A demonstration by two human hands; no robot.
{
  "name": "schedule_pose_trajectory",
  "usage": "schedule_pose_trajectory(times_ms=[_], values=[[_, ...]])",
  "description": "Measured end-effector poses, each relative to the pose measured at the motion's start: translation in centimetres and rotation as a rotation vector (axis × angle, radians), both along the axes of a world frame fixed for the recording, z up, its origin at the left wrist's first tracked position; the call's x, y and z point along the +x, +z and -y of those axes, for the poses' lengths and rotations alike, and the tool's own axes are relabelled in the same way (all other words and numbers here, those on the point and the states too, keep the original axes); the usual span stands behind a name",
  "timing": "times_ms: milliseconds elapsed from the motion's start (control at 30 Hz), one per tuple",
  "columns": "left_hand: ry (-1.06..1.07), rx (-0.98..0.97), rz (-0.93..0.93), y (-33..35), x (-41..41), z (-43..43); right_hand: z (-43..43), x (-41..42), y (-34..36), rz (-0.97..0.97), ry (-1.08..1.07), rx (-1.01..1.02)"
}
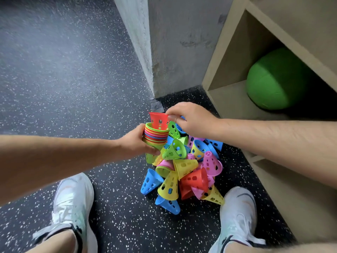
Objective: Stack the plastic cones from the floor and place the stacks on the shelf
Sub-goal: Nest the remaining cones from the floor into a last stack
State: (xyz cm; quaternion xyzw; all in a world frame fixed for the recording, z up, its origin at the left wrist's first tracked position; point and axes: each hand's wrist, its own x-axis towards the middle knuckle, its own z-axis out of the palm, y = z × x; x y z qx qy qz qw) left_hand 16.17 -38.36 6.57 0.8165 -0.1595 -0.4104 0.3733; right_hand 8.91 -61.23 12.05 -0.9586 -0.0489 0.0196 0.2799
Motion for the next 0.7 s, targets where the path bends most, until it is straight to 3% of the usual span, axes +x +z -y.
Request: schedule_pose_trajectory(times_ms=[133,300,533,700], values=[[0.014,-0.042,0.0,0.1,-1.1,-0.3,-1.8,-1.9,0.2,-0.176,0.033,0.035],[0.022,-0.014,-0.011,-0.8,-2.4,-2.6,-3.0,-3.1,-0.4,-0.319,-0.081,0.092],[0.022,0.002,-0.036,-1.1,-4.0,-4.5,-3.6,-4.2,-1.4,-0.562,0.017,-0.189],[0.023,-0.016,-0.049,-1.0,-4.4,-4.6,-4.0,-4.2,-2.2,-0.666,0.068,-0.272]])
